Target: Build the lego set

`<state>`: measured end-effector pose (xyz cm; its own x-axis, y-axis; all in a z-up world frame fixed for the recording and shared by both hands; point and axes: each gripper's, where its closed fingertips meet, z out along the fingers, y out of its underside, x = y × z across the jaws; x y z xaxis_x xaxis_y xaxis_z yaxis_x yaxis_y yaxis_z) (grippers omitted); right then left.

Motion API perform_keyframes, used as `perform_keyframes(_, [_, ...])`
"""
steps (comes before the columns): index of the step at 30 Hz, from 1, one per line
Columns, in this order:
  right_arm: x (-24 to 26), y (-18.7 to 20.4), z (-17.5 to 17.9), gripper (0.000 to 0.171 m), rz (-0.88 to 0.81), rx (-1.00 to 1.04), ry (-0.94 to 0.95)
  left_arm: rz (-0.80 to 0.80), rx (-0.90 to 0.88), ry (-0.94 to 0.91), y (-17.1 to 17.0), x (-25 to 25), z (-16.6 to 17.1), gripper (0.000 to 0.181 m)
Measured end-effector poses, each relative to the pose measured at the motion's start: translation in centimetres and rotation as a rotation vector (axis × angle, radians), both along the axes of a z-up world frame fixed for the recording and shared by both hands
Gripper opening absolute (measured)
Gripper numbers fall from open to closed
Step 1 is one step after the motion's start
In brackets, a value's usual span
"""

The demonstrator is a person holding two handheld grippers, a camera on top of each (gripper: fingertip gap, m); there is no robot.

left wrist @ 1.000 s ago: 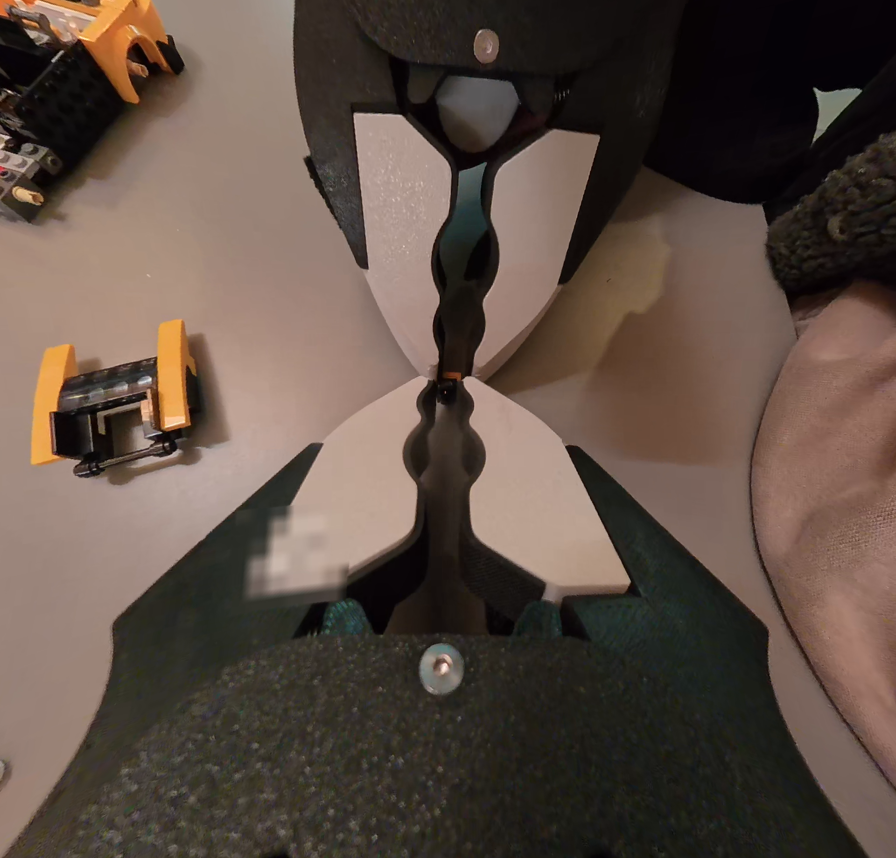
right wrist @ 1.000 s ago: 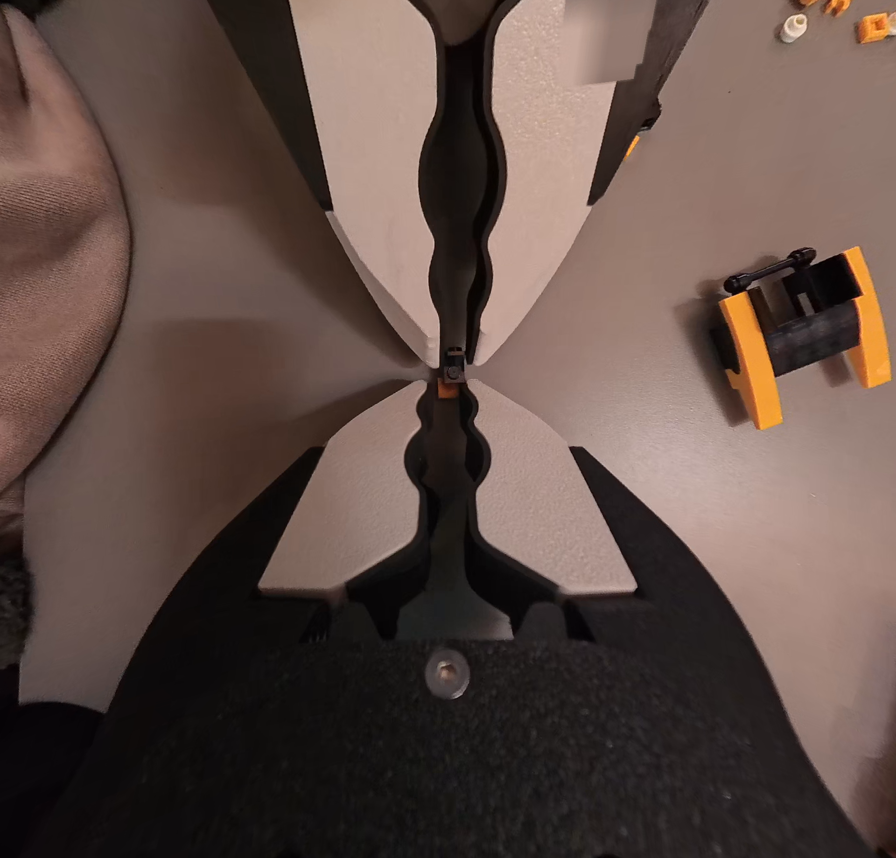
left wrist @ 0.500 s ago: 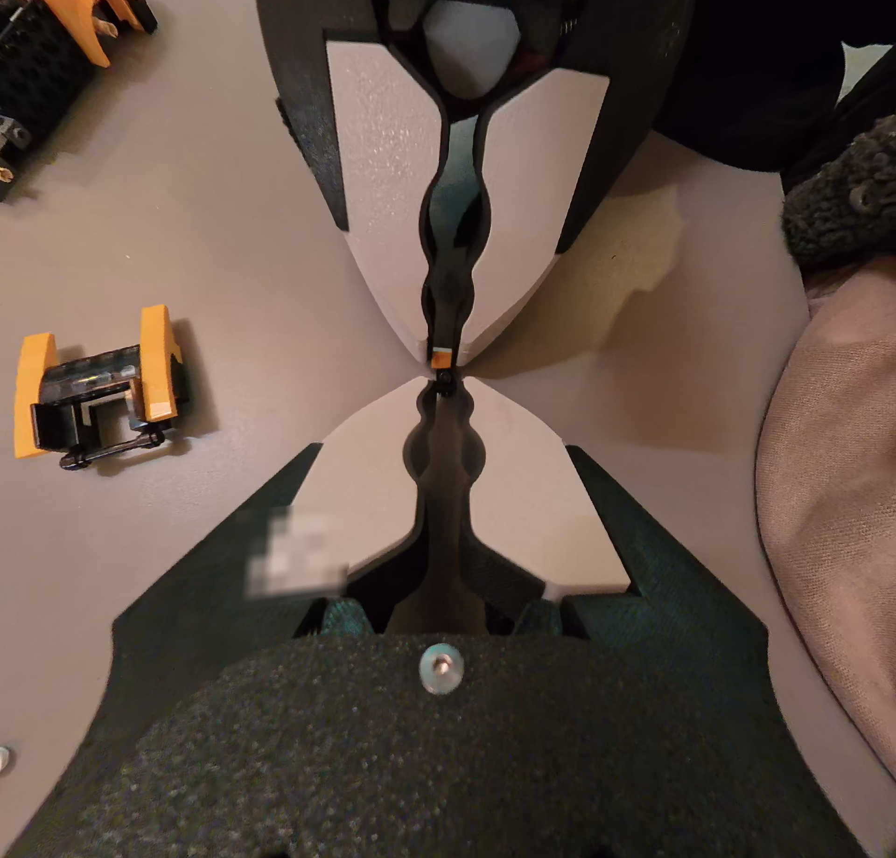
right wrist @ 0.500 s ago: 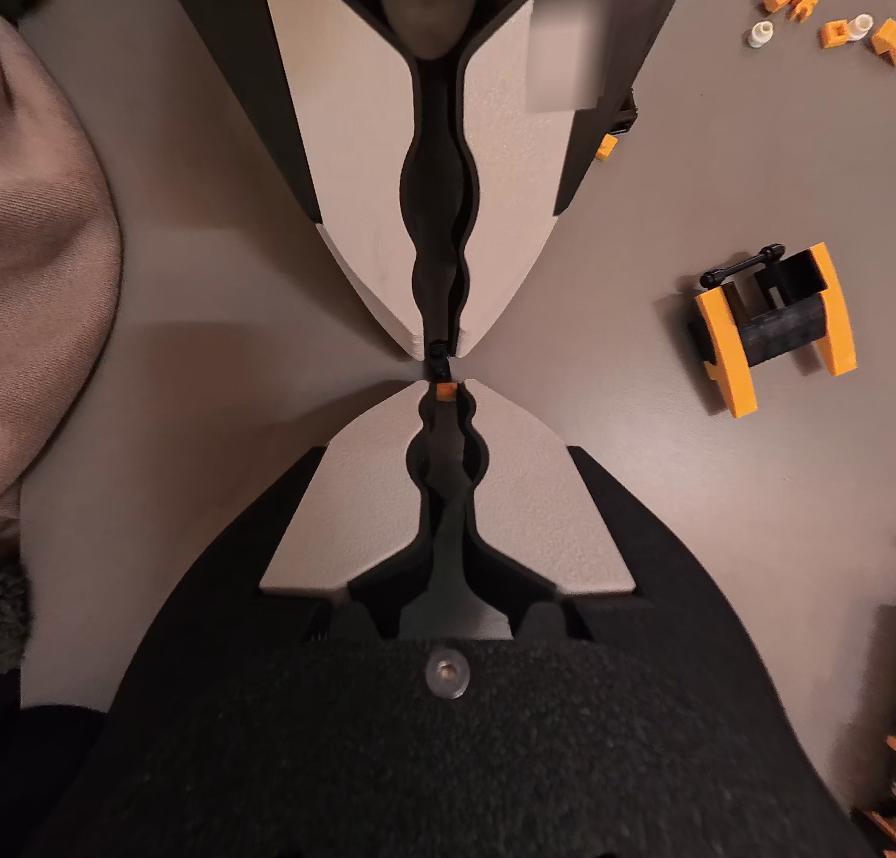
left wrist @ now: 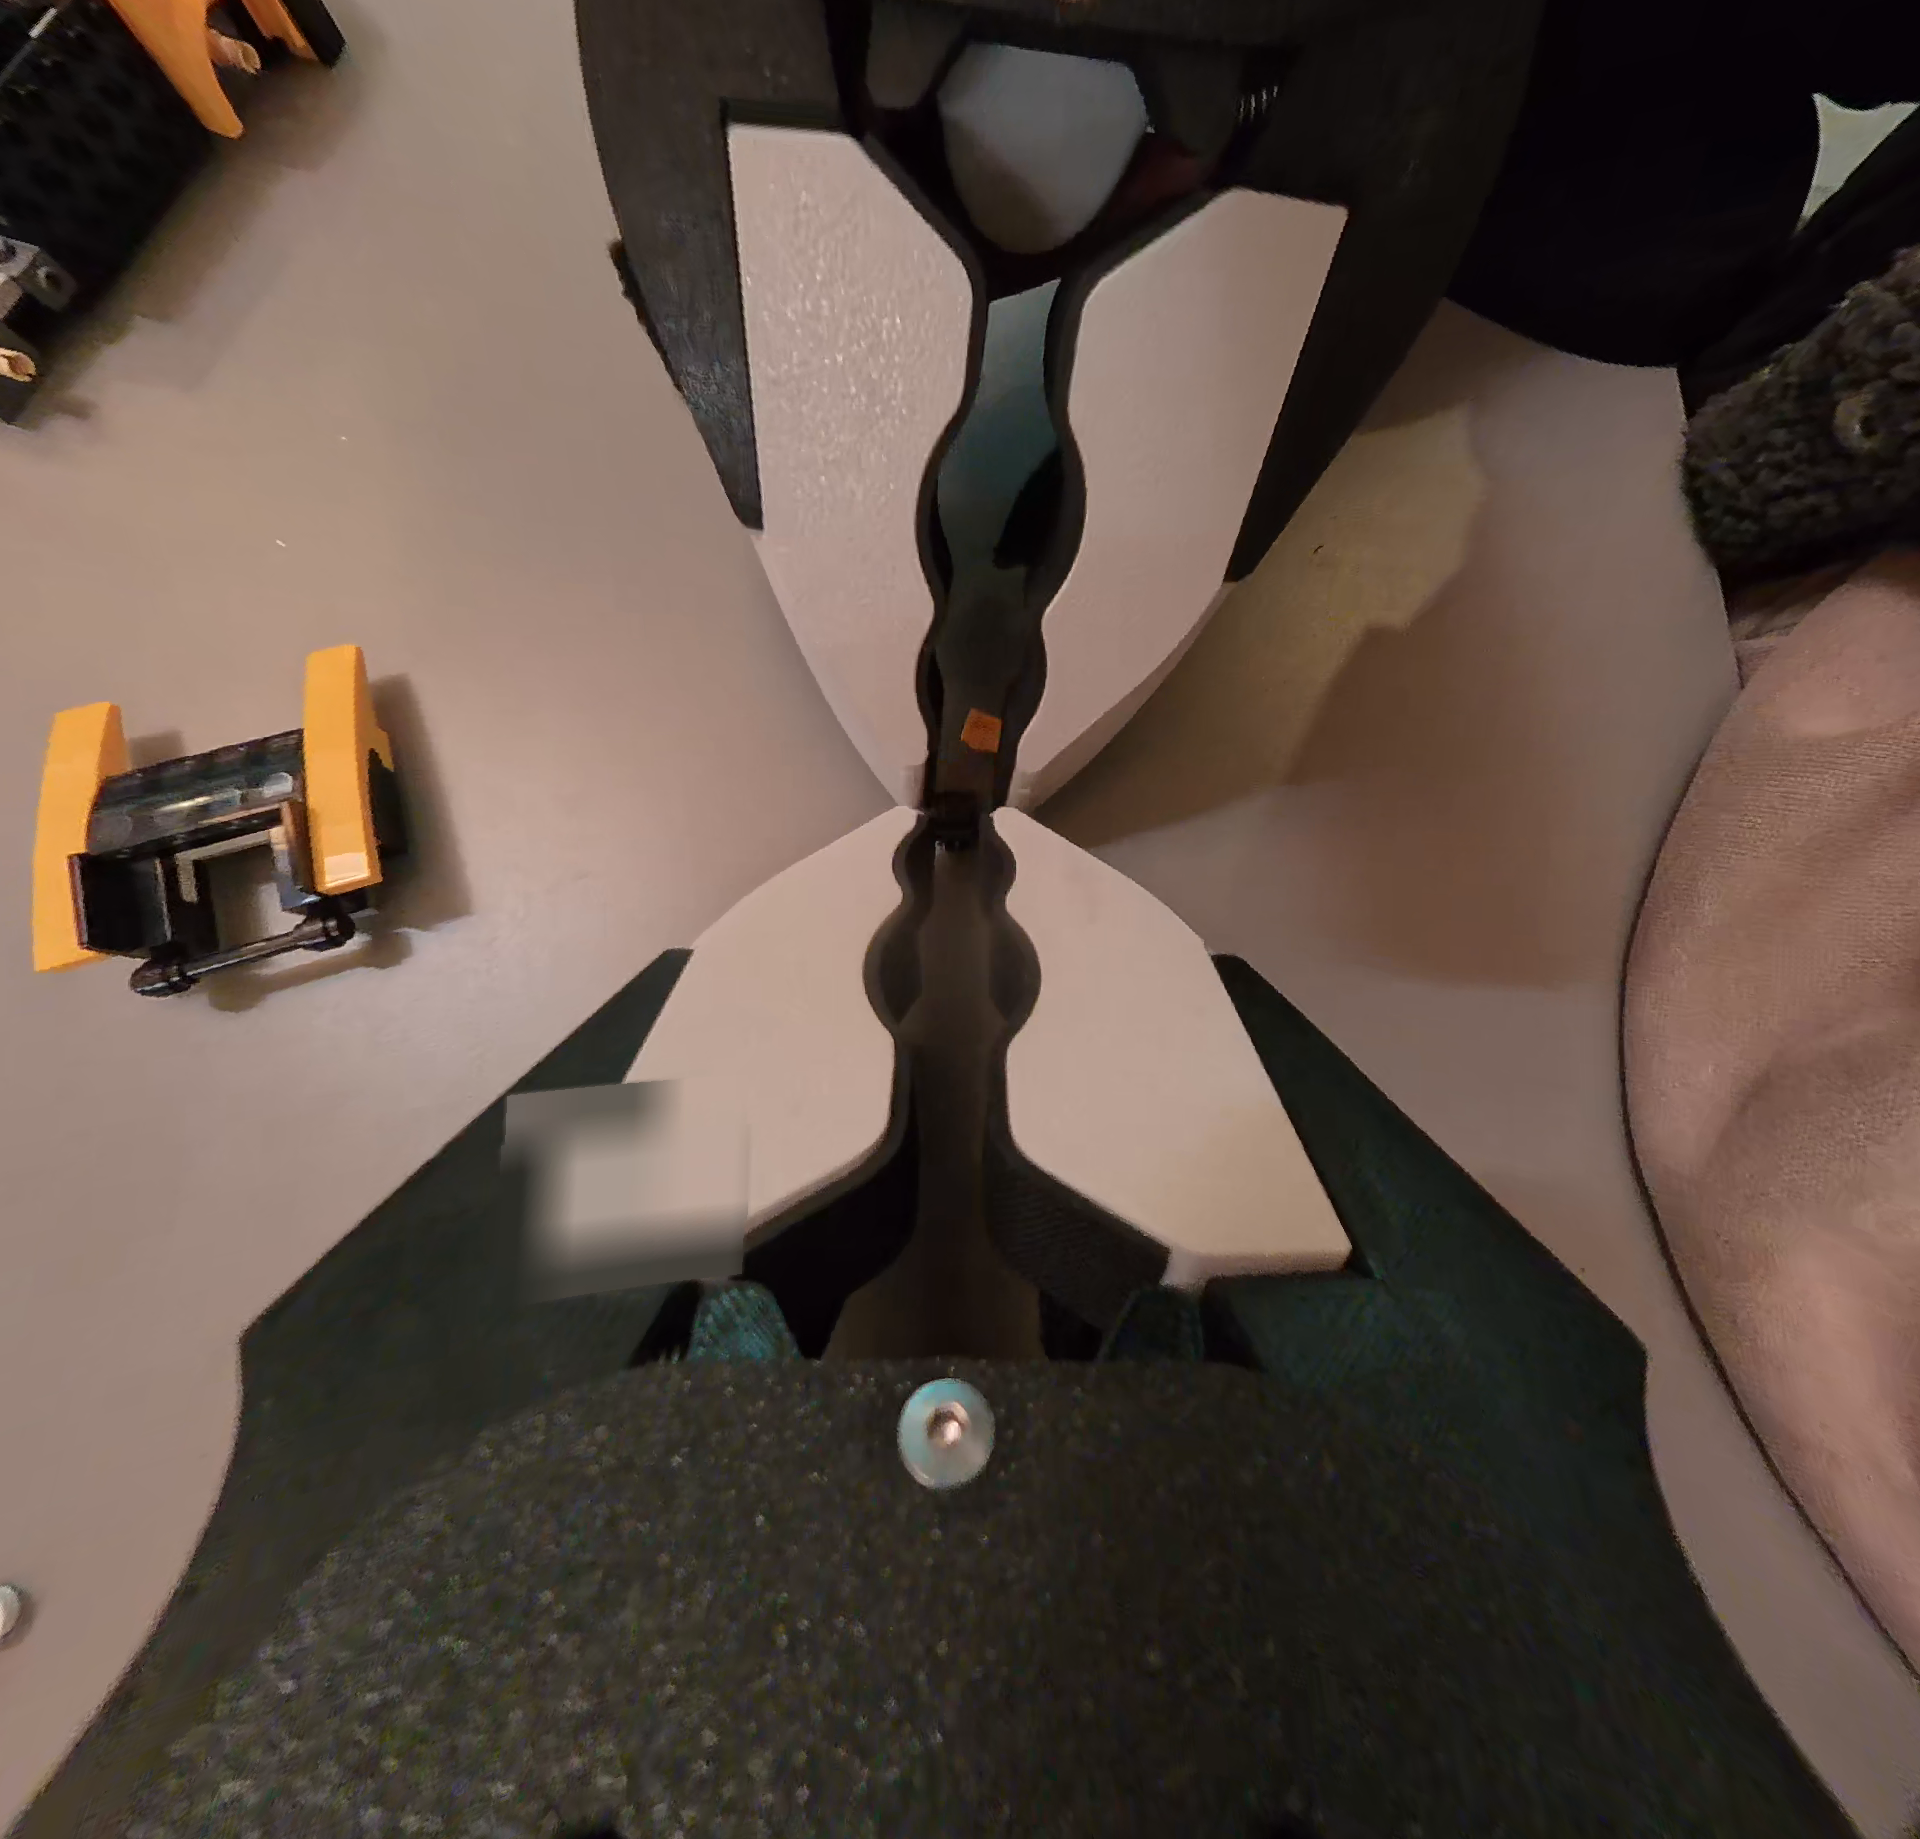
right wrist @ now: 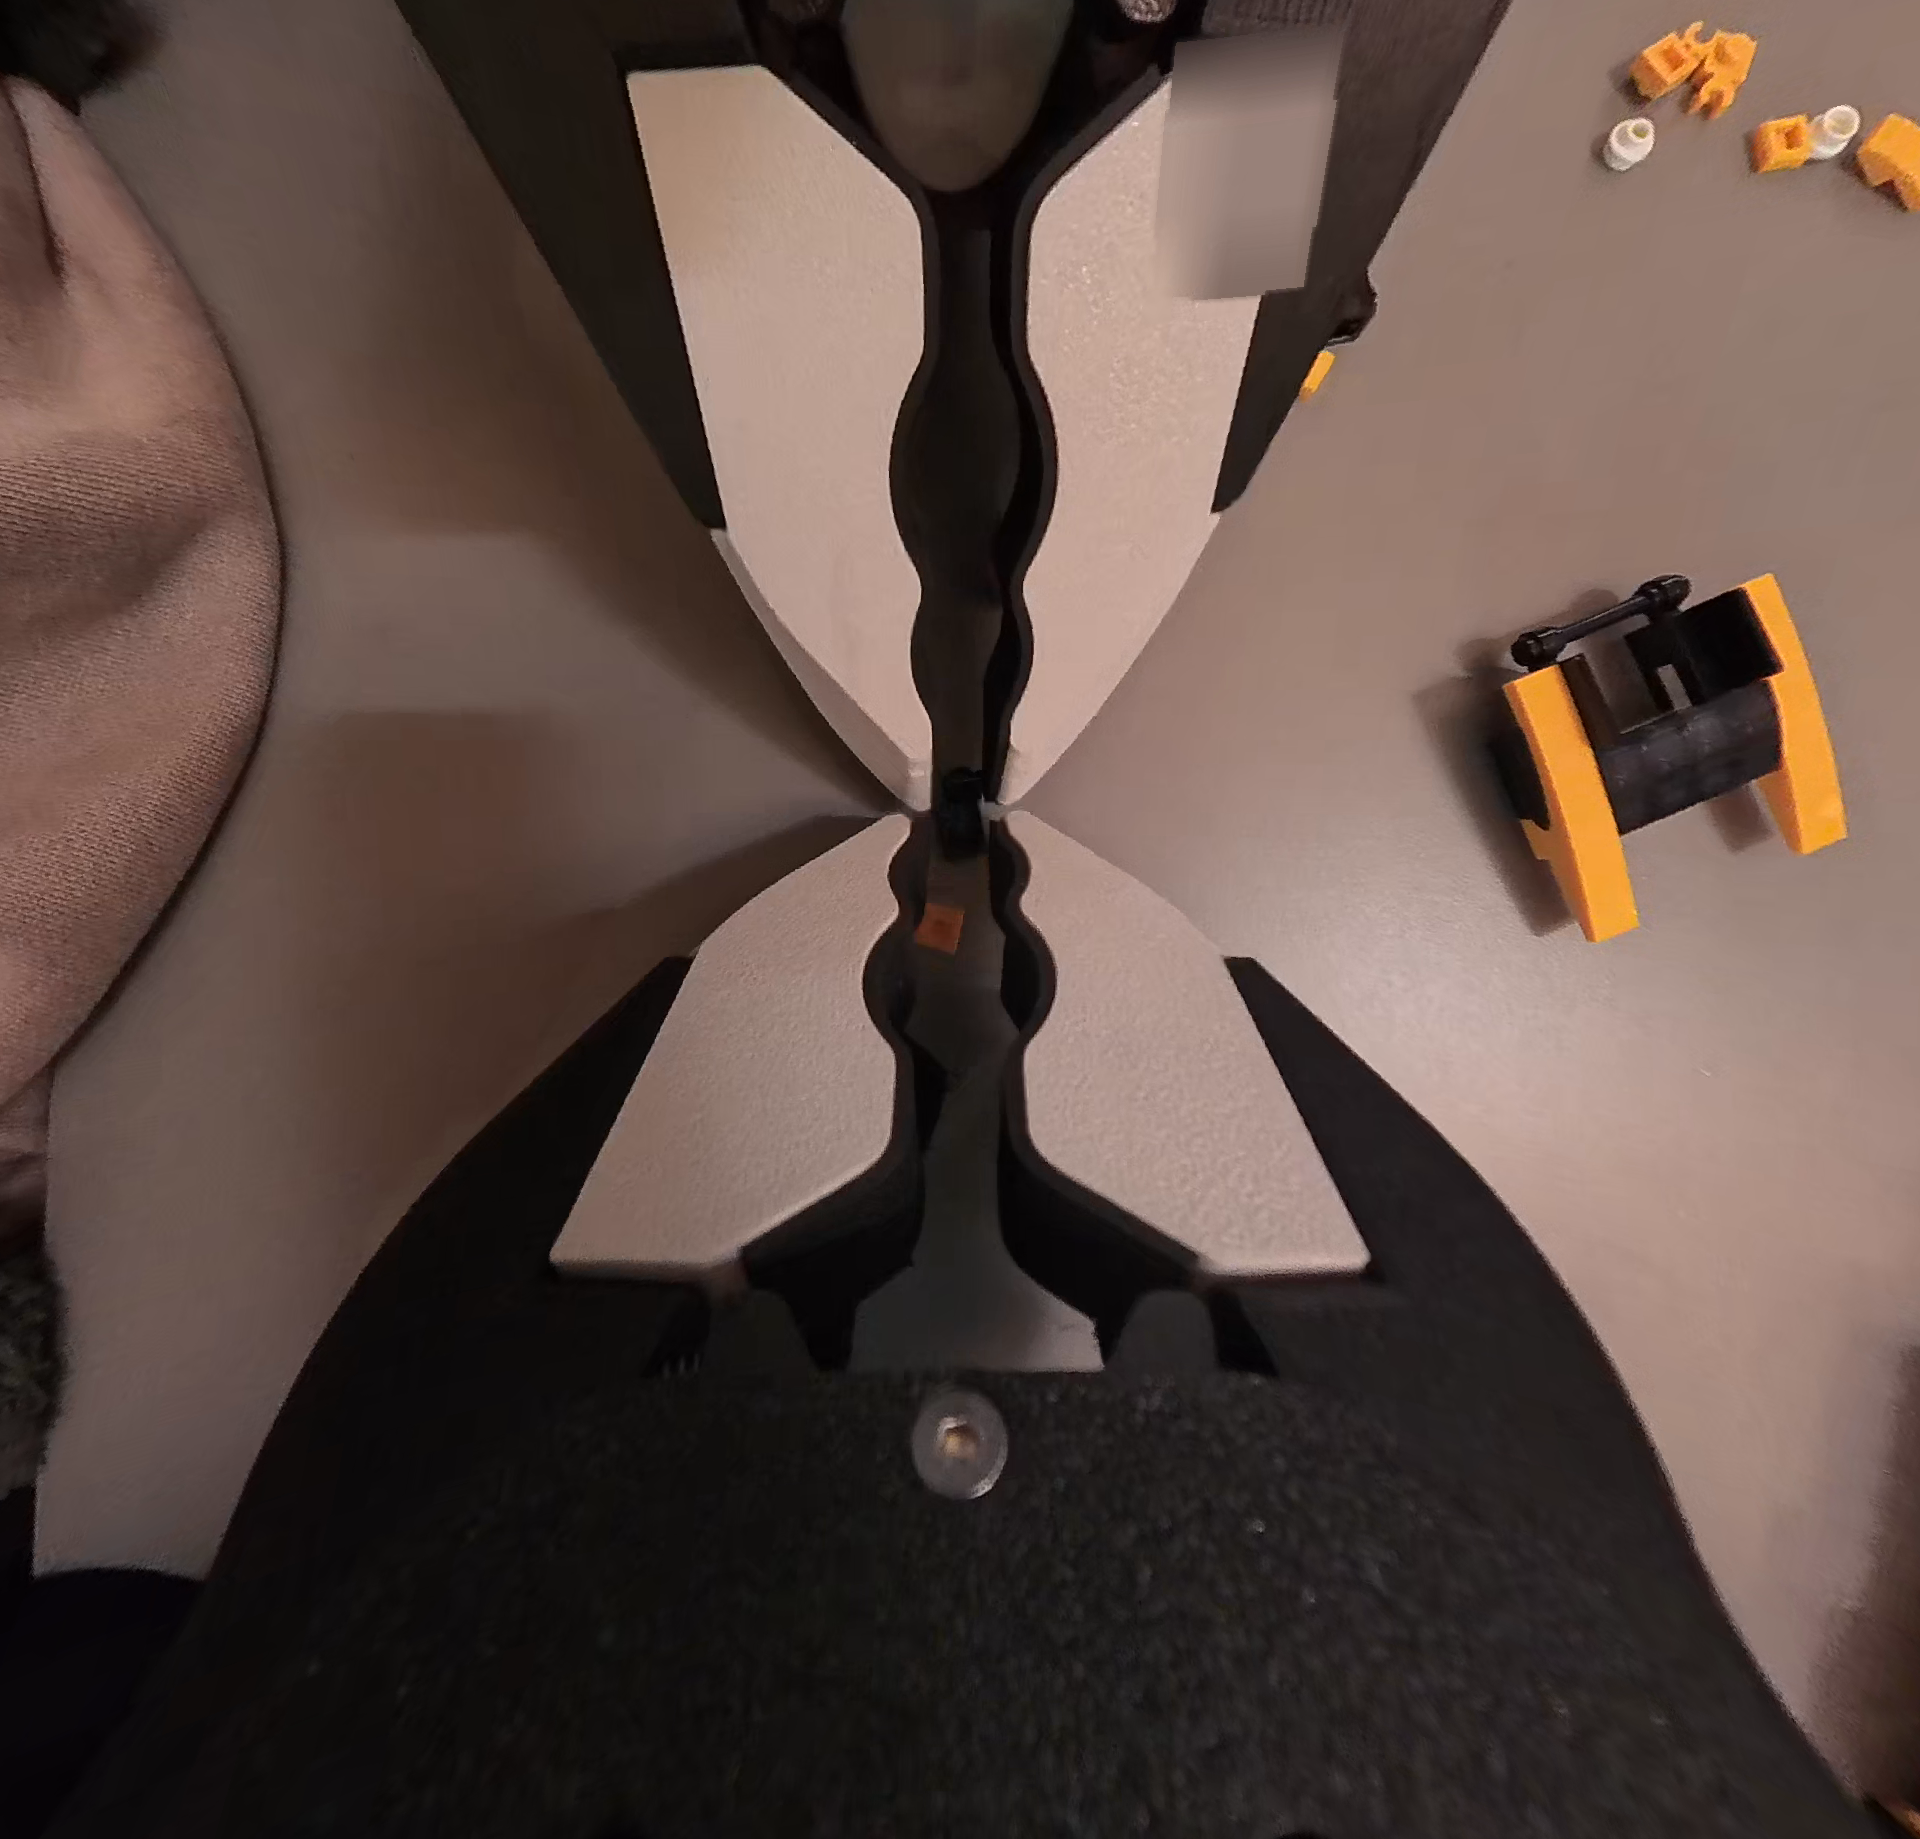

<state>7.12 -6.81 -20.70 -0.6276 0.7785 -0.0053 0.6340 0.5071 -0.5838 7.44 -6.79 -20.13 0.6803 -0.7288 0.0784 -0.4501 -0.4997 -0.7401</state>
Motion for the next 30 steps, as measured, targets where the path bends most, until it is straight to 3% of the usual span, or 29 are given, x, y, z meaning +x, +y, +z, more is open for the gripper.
perform_keyframes(11, [2.1, 1.3, 0.0, 0.014, -0.047, -0.02, -0.024, -0.032, -0.027, 0.009, -0.8, -0.5, 0.1, 0.008])
perform_keyframes(30, [1.6, 1.0, -0.2, 0.008, -0.128, -0.009, -0.026, -0.051, -0.036, 0.008, -1.2, -0.3, 0.1, 0.008])
